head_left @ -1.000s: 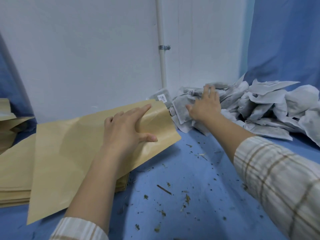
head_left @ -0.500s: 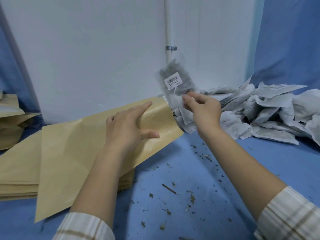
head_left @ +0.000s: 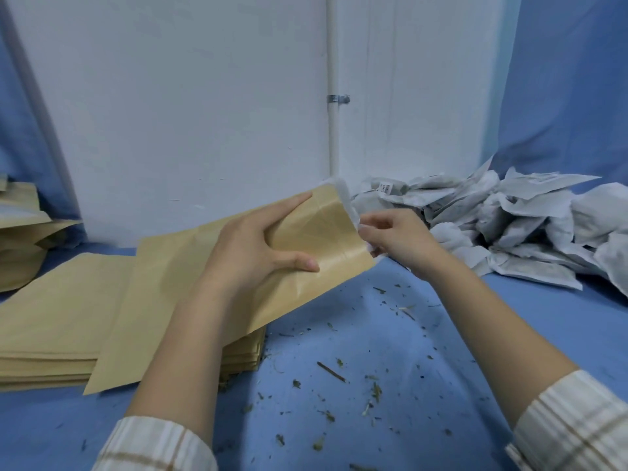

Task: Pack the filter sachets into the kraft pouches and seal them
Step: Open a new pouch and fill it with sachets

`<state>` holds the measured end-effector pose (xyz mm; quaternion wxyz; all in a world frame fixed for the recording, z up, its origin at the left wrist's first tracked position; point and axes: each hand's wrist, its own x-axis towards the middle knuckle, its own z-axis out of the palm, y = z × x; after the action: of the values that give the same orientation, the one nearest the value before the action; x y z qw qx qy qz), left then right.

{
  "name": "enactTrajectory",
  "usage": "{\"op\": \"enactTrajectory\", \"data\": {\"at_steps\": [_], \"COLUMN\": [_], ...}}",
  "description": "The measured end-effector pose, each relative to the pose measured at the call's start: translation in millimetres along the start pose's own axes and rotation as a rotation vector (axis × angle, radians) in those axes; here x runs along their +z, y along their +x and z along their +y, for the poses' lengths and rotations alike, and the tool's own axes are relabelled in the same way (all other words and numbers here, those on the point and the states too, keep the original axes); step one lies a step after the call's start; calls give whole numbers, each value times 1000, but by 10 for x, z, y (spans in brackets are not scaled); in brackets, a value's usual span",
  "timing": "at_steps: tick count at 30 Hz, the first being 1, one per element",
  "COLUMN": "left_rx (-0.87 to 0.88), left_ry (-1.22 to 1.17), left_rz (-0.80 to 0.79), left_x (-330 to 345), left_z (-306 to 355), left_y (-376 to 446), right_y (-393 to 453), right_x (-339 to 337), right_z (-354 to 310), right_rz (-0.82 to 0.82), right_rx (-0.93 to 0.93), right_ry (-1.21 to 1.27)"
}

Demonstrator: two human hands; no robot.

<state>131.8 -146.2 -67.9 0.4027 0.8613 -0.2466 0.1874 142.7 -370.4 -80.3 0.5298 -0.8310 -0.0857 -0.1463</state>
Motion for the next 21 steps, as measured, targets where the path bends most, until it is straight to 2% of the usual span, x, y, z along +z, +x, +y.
{"op": "enactTrajectory", "data": {"at_steps": [2, 3, 6, 10, 12, 13, 15, 18, 20, 21], "left_rx": [-5, -5, 8, 6, 12, 17, 38, 83, 95, 107], "left_ry": [-36, -48, -55, -51, -51, -48, -40, -19, 17, 42], "left_rz": [-22, -24, -25, -74, -92, -101, -141, -221, -241, -241], "left_x": [-20, -28, -31, -16, -20, -20, -2, 89, 166, 200], "left_z": [-9, -14, -20, -21, -27, -23, 5, 68, 115, 134], "left_y": [-3, -7, -8, -5, 0, 1, 2, 11, 21, 23], "right_y": [-10, -21, -47, -37, -32, -27, -7, -61, -95, -115], "right_x": [-31, -54, -123, -176, -169, -150, -86, 5, 36, 58], "right_z": [11, 5, -59, -170, -210, -214, -204, -175, -102, -63], "right_rz": [141, 160, 72, -69, -89, -88, -135, -399, -542, -563], "right_rx": [-91, -133, -204, -188, -164, -159, -124, -10, 24, 48], "right_ry": [-284, -340, -328, -621, -711, -677, -420, 106, 267, 300]}}
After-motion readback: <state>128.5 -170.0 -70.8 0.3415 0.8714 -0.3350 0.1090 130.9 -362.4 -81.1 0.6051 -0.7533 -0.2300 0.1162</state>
